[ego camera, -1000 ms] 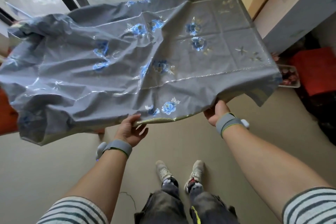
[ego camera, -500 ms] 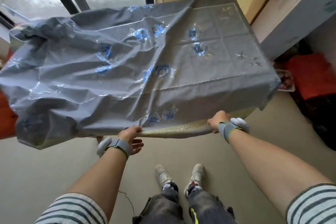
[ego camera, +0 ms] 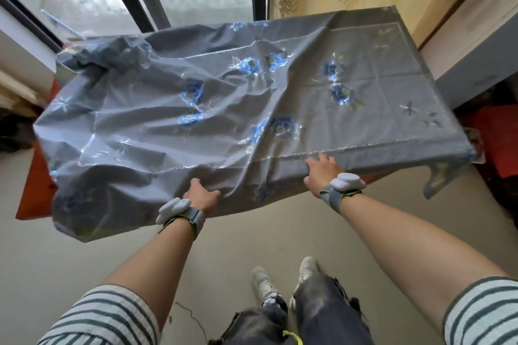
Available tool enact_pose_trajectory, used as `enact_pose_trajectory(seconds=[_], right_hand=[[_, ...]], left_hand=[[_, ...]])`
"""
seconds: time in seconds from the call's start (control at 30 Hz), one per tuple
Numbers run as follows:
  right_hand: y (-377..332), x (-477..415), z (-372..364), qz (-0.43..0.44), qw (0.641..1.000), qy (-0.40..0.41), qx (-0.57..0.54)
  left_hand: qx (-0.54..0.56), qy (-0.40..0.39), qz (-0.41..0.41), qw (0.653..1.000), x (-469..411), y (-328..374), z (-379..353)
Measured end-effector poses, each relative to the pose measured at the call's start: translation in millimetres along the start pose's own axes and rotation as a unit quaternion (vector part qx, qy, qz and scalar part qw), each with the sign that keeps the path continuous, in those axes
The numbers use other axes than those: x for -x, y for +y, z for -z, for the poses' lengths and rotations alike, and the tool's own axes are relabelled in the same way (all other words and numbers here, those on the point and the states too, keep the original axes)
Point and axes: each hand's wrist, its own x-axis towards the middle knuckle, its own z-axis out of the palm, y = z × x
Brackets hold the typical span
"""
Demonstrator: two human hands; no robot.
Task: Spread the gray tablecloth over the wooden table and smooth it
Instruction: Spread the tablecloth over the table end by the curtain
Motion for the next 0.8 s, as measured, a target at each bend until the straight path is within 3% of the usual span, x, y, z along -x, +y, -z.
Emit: enact_pose_trajectory(seconds=[0.27, 0.53, 0.8], right_hand=[[-2, -74, 71, -0.002, 0.999, -0.04, -0.035], [-50, -178, 153, 0.071, 0.995, 0.0, -0.069], [-77, -283, 206, 0.112, 0.992, -0.011, -0.062]], left_hand=[[-0.099, -0.019, -0.022, 0.995, -38, 46, 38], [-0.038, 0.001, -0.019, 0.999, -105, 133, 80], [-0.034, 0.041, -0.03, 0.998, -174, 216, 106]])
